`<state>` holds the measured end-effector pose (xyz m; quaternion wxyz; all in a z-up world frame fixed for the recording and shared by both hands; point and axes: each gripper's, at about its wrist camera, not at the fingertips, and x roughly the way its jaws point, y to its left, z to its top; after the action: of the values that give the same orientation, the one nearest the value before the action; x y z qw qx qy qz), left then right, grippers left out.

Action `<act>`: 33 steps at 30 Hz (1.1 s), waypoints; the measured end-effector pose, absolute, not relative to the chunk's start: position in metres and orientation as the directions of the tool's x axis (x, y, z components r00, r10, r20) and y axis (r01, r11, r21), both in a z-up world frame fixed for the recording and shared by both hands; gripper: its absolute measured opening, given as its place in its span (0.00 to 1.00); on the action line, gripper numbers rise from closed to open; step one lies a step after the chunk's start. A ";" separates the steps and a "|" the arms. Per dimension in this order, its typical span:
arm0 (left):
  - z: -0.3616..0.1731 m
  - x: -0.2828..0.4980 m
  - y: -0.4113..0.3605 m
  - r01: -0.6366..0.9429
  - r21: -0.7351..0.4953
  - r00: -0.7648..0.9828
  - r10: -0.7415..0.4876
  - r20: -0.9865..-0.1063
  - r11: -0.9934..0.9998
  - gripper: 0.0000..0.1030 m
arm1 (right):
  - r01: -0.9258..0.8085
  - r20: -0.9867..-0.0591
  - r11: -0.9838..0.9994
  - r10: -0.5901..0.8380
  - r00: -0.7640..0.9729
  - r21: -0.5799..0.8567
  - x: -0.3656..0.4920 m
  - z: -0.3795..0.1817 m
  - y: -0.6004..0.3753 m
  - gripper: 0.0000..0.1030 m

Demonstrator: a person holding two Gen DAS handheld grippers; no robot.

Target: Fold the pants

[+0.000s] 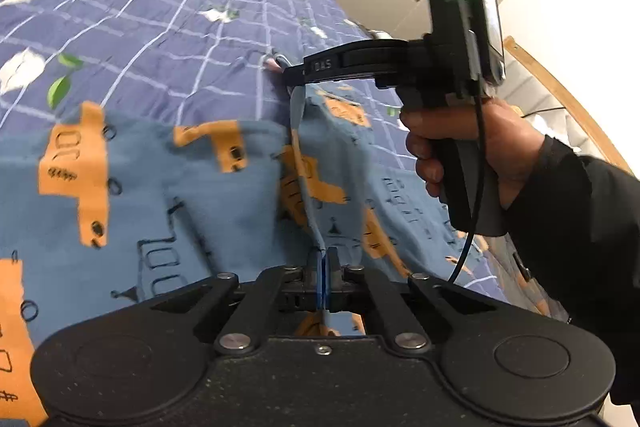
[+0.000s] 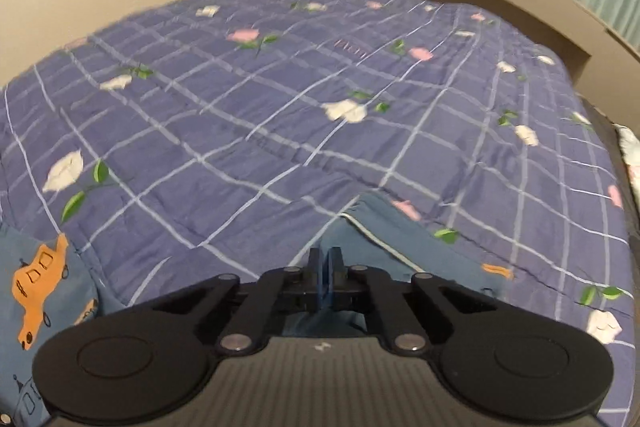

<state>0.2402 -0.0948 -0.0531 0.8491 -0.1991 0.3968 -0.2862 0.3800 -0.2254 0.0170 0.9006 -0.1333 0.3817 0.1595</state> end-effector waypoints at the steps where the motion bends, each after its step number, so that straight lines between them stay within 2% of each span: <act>1: -0.050 0.240 -0.097 0.339 -0.561 0.524 -0.647 -0.554 0.755 0.00 | -0.380 -0.716 0.919 0.192 0.671 -0.109 0.376 0.022 -0.232 0.02; 5: -0.035 0.232 -0.108 0.393 -0.517 0.543 -0.646 -0.537 0.760 0.00 | -0.325 -0.657 0.943 0.200 0.727 -0.072 0.355 0.045 -0.263 0.02; 13: -0.009 0.212 -0.148 0.550 -0.335 0.559 -0.635 -0.532 0.765 0.00 | -0.163 -0.541 0.986 0.148 0.828 0.021 0.279 0.081 -0.354 0.02; 18: -0.013 0.197 -0.169 0.624 -0.212 0.546 -0.614 -0.570 0.752 0.00 | -0.070 -0.541 0.992 0.117 0.833 0.107 0.230 0.068 -0.401 0.02; 23: -0.029 0.186 -0.182 0.670 -0.118 0.525 -0.581 -0.622 0.733 0.00 | 0.002 -0.593 0.984 0.106 0.798 0.179 0.197 0.028 -0.427 0.02; 27: -0.041 0.181 -0.185 0.689 -0.073 0.513 -0.556 -0.654 0.721 0.00 | 0.034 -0.617 0.959 0.154 0.772 0.282 0.181 -0.003 -0.443 0.03; 30: -0.044 0.182 -0.185 0.687 -0.061 0.511 -0.541 -0.668 0.724 0.00 | 0.049 -0.591 0.921 0.206 0.780 0.386 0.172 -0.014 -0.458 0.16; 32: -0.045 0.182 -0.184 0.686 -0.053 0.513 -0.533 -0.673 0.726 0.00 | 0.055 -0.571 0.901 0.224 0.790 0.430 0.170 -0.013 -0.466 0.40; 33: -0.045 0.182 -0.184 0.684 -0.051 0.513 -0.529 -0.676 0.728 0.00 | 0.057 -0.565 0.892 0.234 0.792 0.449 0.171 -0.014 -0.470 0.44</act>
<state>0.1821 -0.1838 -0.0448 0.8625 0.1117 0.3462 -0.3518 0.1711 -0.4697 -0.0137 0.9186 0.2279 0.3193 0.0479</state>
